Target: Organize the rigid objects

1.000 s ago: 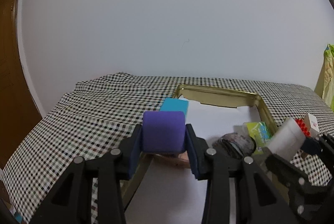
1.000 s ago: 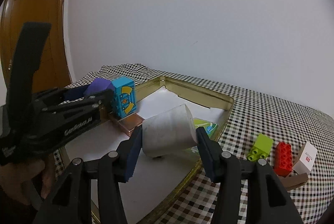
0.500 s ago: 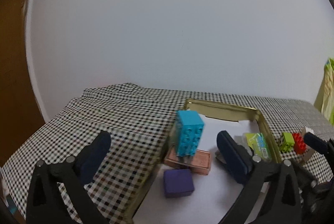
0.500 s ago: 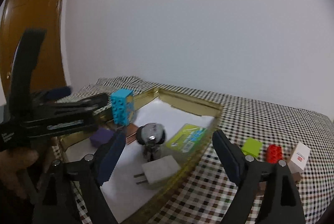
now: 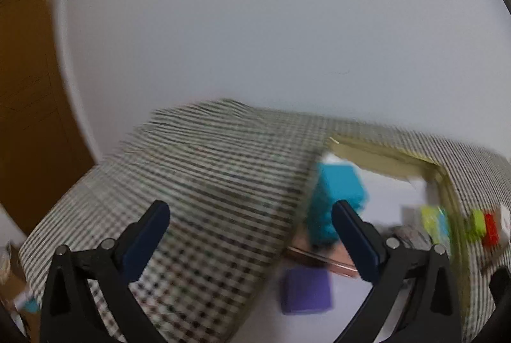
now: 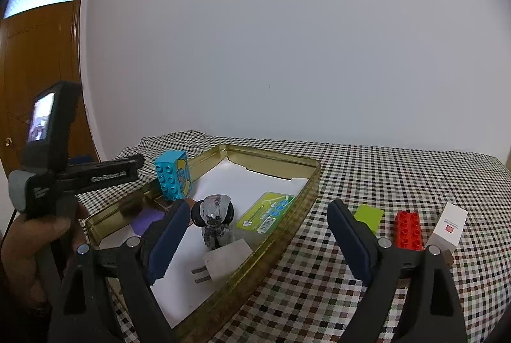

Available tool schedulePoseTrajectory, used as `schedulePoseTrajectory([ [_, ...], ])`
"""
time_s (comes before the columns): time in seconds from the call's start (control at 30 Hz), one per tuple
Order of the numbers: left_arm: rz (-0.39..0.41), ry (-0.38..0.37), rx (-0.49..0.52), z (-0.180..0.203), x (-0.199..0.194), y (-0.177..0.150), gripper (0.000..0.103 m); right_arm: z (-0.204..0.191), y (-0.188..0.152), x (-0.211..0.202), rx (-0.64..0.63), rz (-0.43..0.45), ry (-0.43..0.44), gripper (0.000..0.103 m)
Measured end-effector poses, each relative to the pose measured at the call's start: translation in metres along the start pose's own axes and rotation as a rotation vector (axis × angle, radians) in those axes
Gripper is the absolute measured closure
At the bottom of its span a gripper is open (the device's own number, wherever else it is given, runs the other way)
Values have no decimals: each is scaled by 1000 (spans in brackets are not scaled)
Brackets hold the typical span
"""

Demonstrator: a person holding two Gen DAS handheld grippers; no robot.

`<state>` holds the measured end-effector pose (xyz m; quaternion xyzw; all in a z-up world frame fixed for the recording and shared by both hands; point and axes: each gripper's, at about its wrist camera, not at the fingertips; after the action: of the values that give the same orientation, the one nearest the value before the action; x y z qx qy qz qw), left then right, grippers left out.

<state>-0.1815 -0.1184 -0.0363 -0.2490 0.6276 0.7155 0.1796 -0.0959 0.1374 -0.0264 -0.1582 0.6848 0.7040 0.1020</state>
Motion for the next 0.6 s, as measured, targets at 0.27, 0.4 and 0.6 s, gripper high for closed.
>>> schedulePoseTrajectory([
  [0.27, 19, -373, 88, 39, -20, -3, 0, 2, -2, 6, 12, 7, -1, 13],
  [0.4, -52, -689, 3, 35, -11, 2, 0, 7, -3, 8, 30, 6, -11, 13],
  [0.6, 66, -673, 2, 34, -28, 1, 0, 17, -5, 10, 67, 3, -27, 13],
])
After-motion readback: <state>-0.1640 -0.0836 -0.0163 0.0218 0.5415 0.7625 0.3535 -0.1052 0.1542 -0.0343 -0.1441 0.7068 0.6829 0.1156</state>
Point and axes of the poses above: each gripper's, at about its wrist camera, not at the fingertips, and x roughly the way its jaws point, z to its right, y to its top, and after that the axes turned 15 degrees about -y, right-handed
